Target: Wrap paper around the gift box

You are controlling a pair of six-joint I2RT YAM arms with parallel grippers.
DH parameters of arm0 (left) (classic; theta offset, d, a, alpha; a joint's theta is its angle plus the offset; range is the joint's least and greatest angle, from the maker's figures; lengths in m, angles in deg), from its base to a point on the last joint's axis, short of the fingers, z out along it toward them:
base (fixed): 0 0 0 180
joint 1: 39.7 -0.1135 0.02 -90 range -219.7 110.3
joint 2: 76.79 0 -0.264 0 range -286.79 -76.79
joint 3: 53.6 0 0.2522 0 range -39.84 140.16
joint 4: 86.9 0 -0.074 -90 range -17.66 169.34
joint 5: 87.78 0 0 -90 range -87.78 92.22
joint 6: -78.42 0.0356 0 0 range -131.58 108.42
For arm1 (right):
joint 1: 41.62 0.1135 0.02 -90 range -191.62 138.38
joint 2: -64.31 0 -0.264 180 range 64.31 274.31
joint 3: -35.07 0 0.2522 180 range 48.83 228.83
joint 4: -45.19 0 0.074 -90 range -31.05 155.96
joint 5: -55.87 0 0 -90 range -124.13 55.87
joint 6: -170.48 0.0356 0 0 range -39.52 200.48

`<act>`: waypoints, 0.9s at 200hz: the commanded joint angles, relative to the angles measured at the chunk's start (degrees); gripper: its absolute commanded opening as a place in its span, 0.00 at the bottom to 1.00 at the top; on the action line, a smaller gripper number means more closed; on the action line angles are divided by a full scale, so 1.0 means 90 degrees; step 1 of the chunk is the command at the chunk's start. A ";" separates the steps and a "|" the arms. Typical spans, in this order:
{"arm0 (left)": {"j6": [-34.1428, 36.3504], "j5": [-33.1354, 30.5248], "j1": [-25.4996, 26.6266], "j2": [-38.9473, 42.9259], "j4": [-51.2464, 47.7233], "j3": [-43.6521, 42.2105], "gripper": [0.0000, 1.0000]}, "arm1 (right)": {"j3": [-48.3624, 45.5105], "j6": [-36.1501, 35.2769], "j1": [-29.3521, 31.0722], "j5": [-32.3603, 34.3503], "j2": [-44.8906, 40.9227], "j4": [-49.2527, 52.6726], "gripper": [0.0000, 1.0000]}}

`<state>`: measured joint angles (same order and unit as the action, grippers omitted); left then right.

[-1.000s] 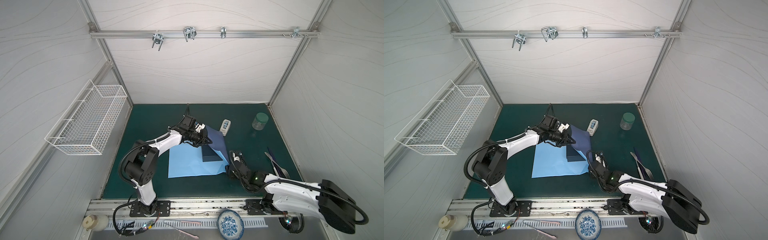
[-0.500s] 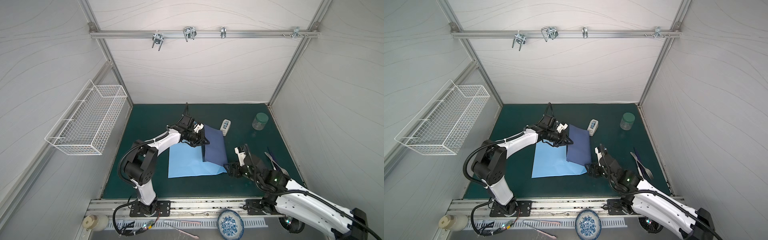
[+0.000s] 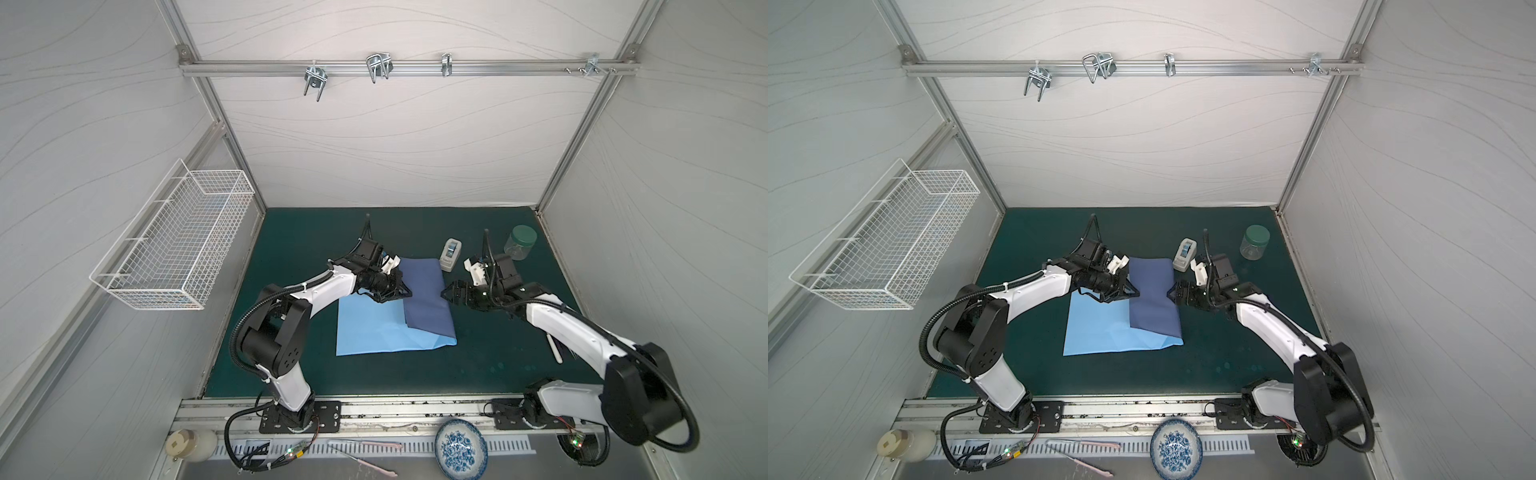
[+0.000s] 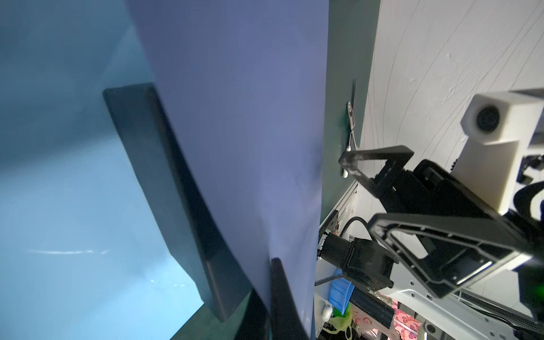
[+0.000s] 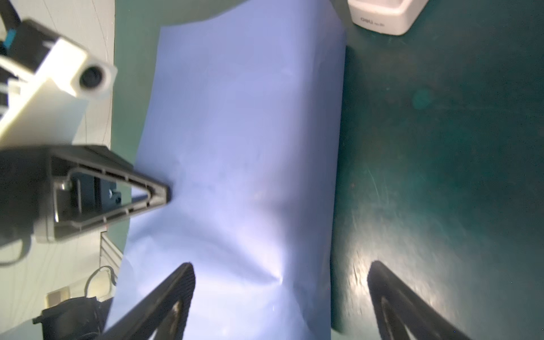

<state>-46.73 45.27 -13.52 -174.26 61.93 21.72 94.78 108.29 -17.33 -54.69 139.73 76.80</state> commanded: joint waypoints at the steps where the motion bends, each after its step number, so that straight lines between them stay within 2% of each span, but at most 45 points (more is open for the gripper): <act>1: 0.0010 -0.0027 -0.0067 0.0093 0.0257 0.0023 0.00 | 0.0436 -0.0289 -0.0072 -0.0525 0.0570 -0.0123 0.93; 56: 0.0044 -0.0066 -0.0154 0.0063 0.0245 -0.0085 0.00 | 0.0952 -0.0400 -0.0049 -0.0519 0.1698 -0.0268 0.94; 133: 0.0045 -0.0133 -0.0174 0.0116 0.0197 -0.0212 0.00 | 0.0980 -0.0502 0.0152 -0.0194 0.2116 -0.0164 0.94; 152: 0.0063 -0.0202 -0.0175 0.0157 0.0127 -0.0240 0.08 | 0.0877 -0.0513 0.0190 -0.0069 0.2137 -0.0157 0.93; 180: 0.0040 -0.0327 -0.0174 0.0289 0.0069 -0.0253 0.29 | 0.0711 -0.0528 0.0218 0.0008 0.2137 -0.0205 0.93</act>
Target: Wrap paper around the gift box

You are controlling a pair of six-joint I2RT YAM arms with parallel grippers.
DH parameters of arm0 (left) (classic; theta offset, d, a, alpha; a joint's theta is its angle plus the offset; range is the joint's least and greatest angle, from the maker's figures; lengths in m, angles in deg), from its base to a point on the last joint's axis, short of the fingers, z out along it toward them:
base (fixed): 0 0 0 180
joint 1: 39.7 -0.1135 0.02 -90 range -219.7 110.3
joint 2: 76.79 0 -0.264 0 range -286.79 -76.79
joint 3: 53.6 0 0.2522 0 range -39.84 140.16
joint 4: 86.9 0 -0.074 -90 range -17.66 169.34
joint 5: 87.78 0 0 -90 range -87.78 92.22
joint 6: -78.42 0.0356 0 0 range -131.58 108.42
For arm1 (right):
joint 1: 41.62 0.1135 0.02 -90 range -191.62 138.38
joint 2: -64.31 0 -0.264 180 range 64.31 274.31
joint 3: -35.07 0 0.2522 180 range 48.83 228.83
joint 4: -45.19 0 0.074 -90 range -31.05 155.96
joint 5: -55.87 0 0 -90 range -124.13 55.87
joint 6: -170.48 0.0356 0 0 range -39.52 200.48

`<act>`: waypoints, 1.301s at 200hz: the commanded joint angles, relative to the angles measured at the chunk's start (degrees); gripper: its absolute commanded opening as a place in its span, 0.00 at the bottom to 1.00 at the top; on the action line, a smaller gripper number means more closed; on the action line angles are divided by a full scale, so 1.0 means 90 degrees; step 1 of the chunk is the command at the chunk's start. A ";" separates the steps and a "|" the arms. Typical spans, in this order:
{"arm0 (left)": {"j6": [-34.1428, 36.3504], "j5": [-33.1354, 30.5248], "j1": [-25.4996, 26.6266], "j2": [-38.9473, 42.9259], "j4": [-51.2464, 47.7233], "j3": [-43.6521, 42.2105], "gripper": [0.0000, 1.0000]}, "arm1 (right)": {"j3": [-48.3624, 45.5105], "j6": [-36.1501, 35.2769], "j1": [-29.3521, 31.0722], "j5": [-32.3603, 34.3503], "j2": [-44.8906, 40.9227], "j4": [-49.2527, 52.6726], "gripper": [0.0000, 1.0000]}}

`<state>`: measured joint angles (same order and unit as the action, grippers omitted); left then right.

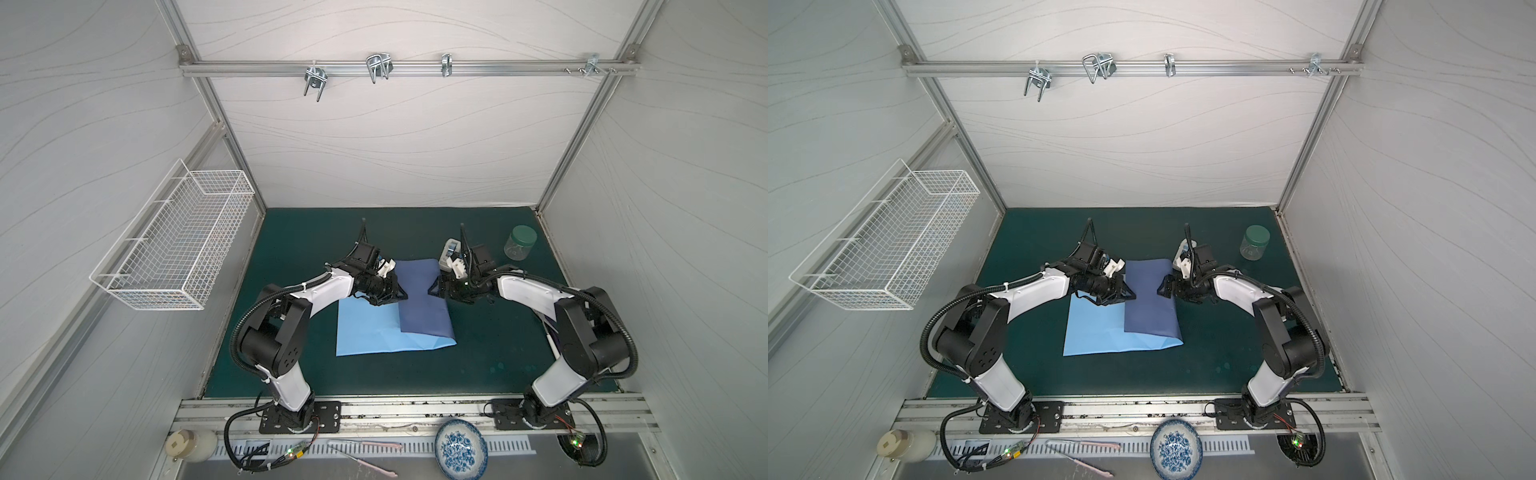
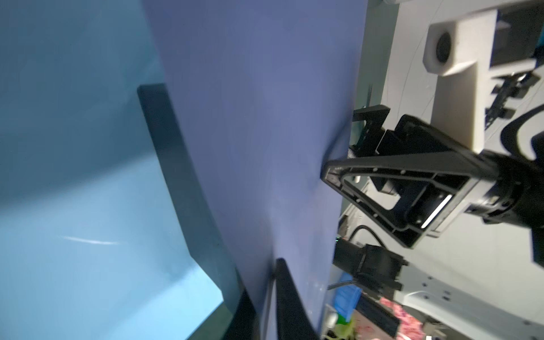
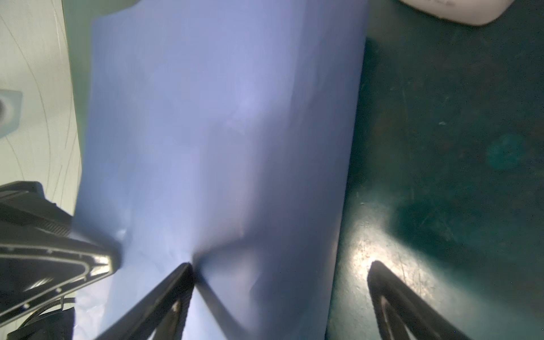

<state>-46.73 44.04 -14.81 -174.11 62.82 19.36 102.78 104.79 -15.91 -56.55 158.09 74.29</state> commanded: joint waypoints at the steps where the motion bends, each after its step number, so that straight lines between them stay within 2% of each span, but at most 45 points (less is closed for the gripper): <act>1: 0.0040 -0.0188 -0.0031 0.0279 -0.0030 0.0007 0.30 | -0.0181 -0.0141 0.0062 0.0215 0.0097 0.0069 0.93; 10: -0.0011 -0.0219 -0.0031 0.0339 -0.0029 -0.0010 0.43 | -0.0212 -0.0136 0.0063 0.0213 0.0098 0.0057 0.93; 35: -0.0189 -0.0356 -0.0032 0.0407 0.0127 -0.0083 0.65 | -0.0204 -0.0142 0.0079 0.0205 0.0119 0.0053 0.92; 60: -0.0261 -0.0349 -0.0024 0.0138 0.0062 0.0103 0.68 | -0.0211 -0.0135 0.0092 0.0221 0.0136 0.0032 0.92; 119: -0.0271 -0.0388 0.0047 -0.0378 -0.0006 0.0463 0.61 | -0.0218 -0.0119 0.0141 0.0195 0.0138 0.0035 0.91; 170: -0.0317 -0.0304 0.0140 -0.0726 0.0167 0.0406 0.50 | -0.0272 -0.0124 0.0141 0.0233 0.0086 0.0054 0.91; 207: -0.0309 -0.0272 0.0213 -0.0887 0.0260 0.0329 0.37 | -0.0244 -0.0132 0.0122 0.0234 -0.0008 0.0104 0.91; 260: -0.0055 -0.0262 0.0213 -0.1140 0.0233 0.0132 0.31 | -0.0253 -0.0051 -0.0111 -0.0091 -0.0595 0.0238 0.94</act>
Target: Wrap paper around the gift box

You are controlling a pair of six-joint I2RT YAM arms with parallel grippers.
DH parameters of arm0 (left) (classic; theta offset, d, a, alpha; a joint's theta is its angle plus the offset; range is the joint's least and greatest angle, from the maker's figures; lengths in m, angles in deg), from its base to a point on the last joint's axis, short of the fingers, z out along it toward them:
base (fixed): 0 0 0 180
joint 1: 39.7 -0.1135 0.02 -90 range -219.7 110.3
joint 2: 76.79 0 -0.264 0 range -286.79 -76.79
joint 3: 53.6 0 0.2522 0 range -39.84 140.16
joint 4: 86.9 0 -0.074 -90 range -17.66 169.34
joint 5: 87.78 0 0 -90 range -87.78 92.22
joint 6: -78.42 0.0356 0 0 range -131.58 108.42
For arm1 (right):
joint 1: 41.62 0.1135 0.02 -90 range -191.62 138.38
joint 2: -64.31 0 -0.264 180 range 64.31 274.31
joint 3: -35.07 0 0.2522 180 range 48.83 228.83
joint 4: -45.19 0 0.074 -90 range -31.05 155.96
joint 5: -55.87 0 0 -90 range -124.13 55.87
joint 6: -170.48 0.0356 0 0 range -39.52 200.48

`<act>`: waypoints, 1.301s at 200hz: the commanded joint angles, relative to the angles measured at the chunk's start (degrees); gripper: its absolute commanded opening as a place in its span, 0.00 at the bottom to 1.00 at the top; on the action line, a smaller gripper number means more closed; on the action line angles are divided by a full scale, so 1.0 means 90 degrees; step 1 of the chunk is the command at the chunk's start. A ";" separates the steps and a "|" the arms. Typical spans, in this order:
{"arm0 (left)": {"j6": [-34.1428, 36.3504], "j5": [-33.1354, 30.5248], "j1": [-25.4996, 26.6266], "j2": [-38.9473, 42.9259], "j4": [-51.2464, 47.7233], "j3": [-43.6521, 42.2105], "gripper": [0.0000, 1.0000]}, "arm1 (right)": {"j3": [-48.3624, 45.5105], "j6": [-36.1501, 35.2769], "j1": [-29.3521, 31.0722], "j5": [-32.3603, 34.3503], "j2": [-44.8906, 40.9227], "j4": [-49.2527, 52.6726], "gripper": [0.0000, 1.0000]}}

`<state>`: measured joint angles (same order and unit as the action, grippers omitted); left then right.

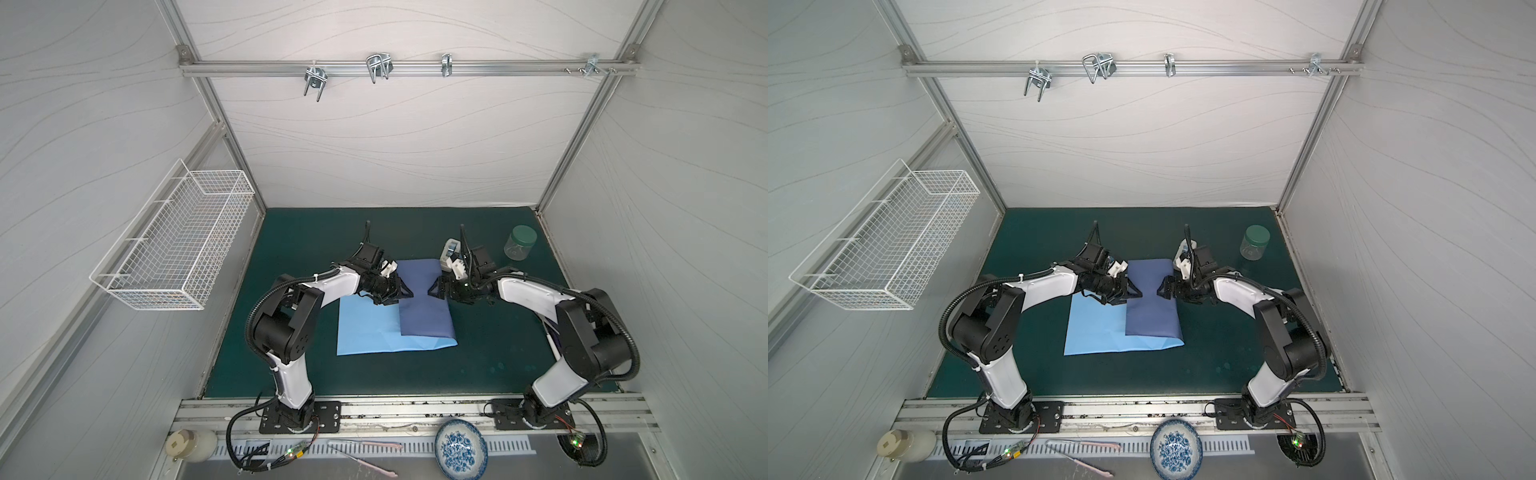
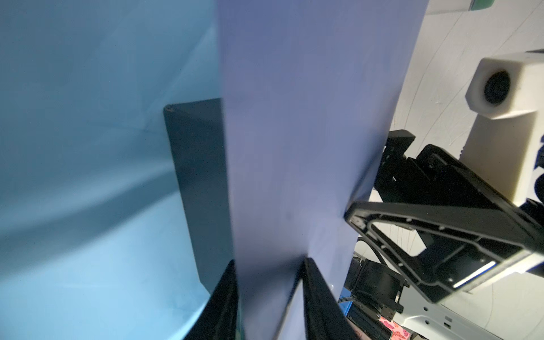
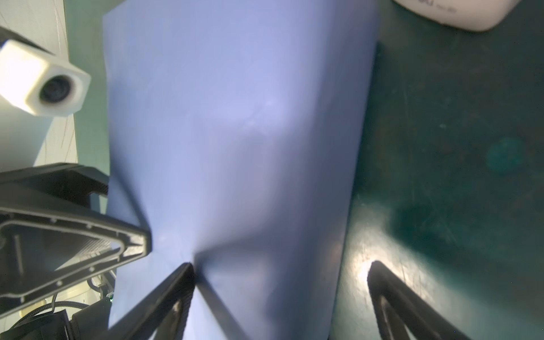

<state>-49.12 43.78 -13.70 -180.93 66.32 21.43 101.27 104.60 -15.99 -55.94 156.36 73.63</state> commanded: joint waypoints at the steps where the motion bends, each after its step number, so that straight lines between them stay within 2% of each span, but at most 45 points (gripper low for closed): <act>1: 0.0213 -0.0233 0.0090 -0.0387 -0.0160 -0.0099 0.31 | -0.0080 -0.0026 -0.0107 -0.0162 -0.0413 0.0312 0.94; 39: 0.0396 -0.0219 0.0070 -0.0480 -0.0283 -0.0035 0.29 | -0.0004 0.0021 -0.0351 -0.0399 -0.0532 0.0343 0.92; 88: 0.0528 -0.0238 -0.0023 -0.0423 -0.0381 -0.0105 0.27 | 0.0190 0.0063 -0.0325 -0.0904 0.0030 0.0198 0.78; 156: 0.0500 -0.0200 -0.0076 -0.0374 -0.0241 -0.0294 0.25 | 0.0006 0.0084 -0.0171 -0.0932 0.0149 0.0057 0.70; 191: 0.0460 -0.0176 -0.0140 -0.0259 -0.0184 -0.0437 0.23 | -0.0137 0.0194 0.0001 -0.0917 0.0183 -0.0059 0.65; 260: 0.0406 -0.0224 -0.0286 0.0212 -0.0027 -0.0990 0.22 | -0.0234 0.0538 0.0582 -0.0884 0.0099 -0.0252 0.64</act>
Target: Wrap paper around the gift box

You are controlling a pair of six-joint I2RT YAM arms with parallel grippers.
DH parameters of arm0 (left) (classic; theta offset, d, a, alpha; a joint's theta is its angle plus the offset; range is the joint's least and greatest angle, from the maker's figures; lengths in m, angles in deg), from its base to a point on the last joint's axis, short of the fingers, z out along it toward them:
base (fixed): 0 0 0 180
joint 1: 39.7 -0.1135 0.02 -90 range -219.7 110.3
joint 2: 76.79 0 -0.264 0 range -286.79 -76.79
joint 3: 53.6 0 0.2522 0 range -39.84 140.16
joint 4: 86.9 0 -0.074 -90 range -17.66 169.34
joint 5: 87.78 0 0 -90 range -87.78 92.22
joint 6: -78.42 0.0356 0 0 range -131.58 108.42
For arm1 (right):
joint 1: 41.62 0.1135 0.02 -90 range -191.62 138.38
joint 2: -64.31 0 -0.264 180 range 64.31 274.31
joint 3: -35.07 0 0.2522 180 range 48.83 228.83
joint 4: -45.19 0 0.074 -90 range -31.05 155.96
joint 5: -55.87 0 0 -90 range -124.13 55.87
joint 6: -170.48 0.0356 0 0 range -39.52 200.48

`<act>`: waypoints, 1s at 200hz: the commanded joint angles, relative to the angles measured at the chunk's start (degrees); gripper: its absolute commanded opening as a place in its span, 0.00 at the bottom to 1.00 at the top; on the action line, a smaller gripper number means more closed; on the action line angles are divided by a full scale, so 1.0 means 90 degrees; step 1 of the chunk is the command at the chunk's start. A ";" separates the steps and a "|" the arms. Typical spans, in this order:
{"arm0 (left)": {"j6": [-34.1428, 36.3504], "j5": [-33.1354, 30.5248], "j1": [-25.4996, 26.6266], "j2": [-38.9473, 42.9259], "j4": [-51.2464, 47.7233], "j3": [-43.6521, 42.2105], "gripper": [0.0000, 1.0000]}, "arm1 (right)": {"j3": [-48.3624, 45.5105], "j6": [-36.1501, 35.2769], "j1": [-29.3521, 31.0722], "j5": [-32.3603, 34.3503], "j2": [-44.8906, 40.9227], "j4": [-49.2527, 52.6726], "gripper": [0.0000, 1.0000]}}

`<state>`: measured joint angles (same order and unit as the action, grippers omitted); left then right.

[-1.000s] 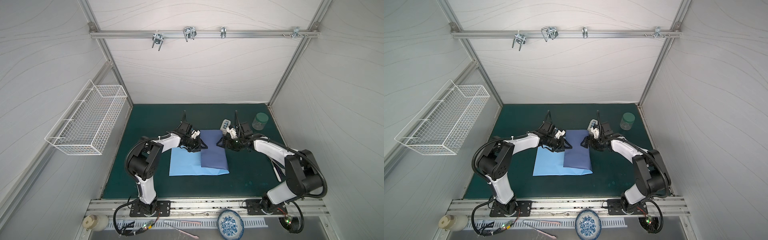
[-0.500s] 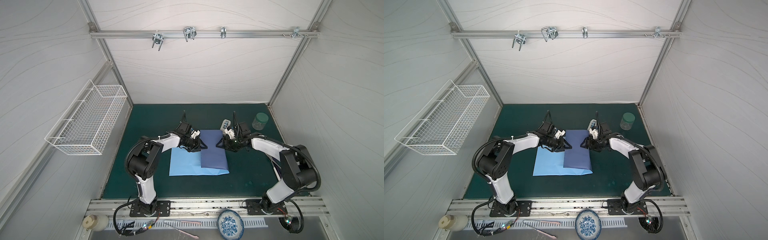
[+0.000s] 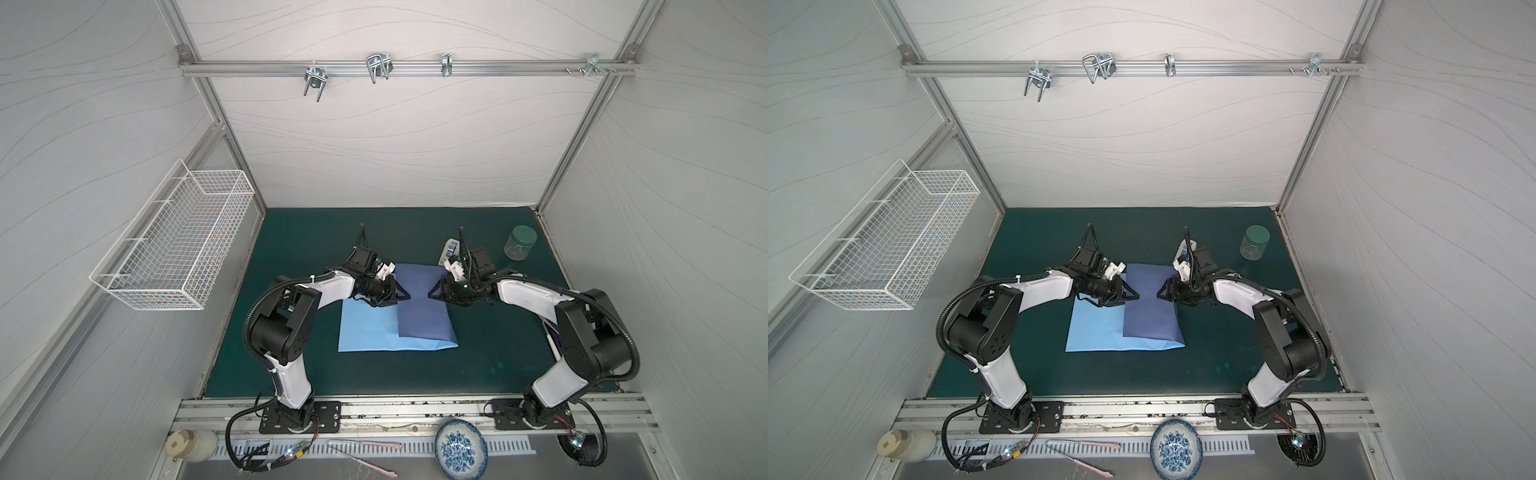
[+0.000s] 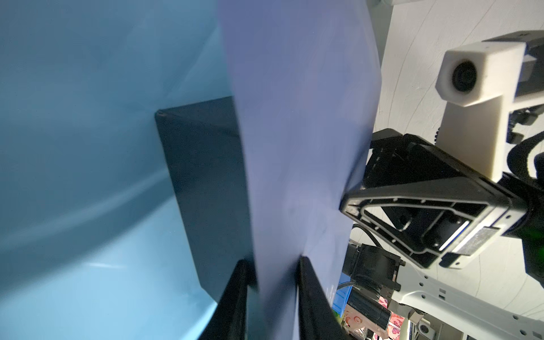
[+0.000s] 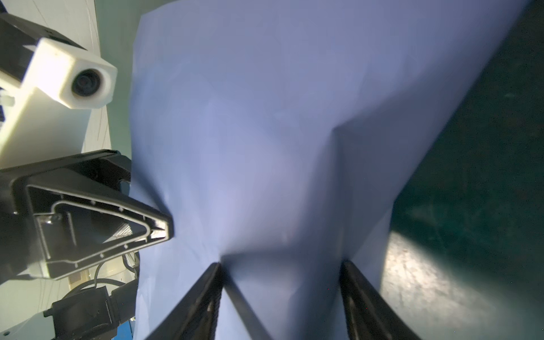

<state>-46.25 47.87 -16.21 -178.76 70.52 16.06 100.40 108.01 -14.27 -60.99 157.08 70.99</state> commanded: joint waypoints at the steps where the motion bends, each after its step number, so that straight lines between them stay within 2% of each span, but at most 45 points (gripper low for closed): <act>1: 0.0086 -0.0683 -0.0009 -0.0018 -0.0484 -0.0407 0.22 | -0.0136 0.0161 0.0394 -0.0320 0.0012 0.0041 0.64; 30: 0.0035 -0.0624 -0.0016 -0.0121 -0.0399 -0.0402 0.21 | -0.0115 0.0053 0.0271 -0.0153 -0.0168 0.0207 0.67; 68: -0.0103 -0.0461 -0.0020 -0.0144 -0.0288 -0.0213 0.20 | -0.0125 -0.0129 -0.0268 -0.0049 -0.0654 0.0450 0.76; 93: -0.0135 -0.0446 -0.0012 -0.0176 -0.0301 -0.0137 0.20 | -0.0091 -0.0226 -0.0462 0.0159 -0.0678 0.0522 0.87; 121: -0.0238 -0.0394 -0.0012 -0.0238 -0.0169 -0.0161 0.20 | 0.0001 -0.0106 -0.0517 0.0058 -0.0304 0.0250 0.99; 157: -0.0486 -0.0276 -0.0012 -0.0310 0.0113 -0.0235 0.20 | 0.0103 0.0005 -0.0523 -0.0124 0.0092 0.0017 0.99; 200: -0.0853 0.0002 0.0026 -0.0390 0.0568 -0.0304 0.21 | -0.0046 0.0338 -0.0562 -0.0677 0.0353 -0.0498 0.99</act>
<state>-51.13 50.45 -16.60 -179.42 75.26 14.57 100.16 109.10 -19.01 -63.39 159.23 70.07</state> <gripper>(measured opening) 0.243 0.990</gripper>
